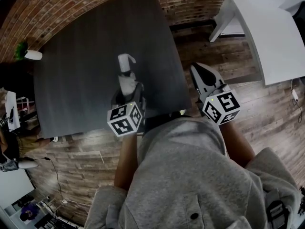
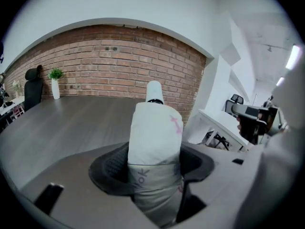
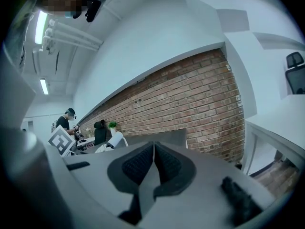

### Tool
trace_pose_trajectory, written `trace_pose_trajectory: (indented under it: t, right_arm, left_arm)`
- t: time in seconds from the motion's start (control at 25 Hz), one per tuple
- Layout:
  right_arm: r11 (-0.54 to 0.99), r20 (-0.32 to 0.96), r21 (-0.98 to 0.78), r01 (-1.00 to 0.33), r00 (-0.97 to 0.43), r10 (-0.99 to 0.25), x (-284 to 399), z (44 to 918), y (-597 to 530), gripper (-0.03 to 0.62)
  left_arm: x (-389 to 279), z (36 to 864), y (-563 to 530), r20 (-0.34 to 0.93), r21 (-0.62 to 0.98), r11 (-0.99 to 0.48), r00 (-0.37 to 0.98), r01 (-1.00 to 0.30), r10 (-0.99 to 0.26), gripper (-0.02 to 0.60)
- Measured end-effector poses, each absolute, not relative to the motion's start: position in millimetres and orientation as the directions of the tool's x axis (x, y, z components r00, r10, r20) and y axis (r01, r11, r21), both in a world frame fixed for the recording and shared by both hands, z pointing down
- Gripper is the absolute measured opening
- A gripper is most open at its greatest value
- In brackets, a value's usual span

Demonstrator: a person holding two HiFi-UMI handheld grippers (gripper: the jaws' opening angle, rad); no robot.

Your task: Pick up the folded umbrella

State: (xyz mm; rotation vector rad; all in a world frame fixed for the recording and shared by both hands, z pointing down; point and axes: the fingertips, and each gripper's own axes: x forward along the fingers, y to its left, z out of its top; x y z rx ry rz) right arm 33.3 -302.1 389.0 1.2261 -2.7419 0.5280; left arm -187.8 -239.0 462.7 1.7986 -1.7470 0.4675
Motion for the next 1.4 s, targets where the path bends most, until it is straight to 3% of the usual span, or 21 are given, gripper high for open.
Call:
trace_pose_trajectory:
  t: [0.6,1.4]
  right_arm:
    - [0.63,0.225,-0.246,-0.736,-0.676,-0.702,21.7,383.6,-275.3,0.025]
    - [0.696,0.216,-0.16,-0.7,-0.713,-0.667,13.8,362.2,-145.7,0.025]
  left_arm:
    - [-190.2,404.5,-218.9,0.488,0.143,0.013,0.06,-0.99,-0.871,0.285]
    - [-187.4,381.6,-63.6,0.419,0.159,0.05,0.021,-0.986,-0.908,0.285]
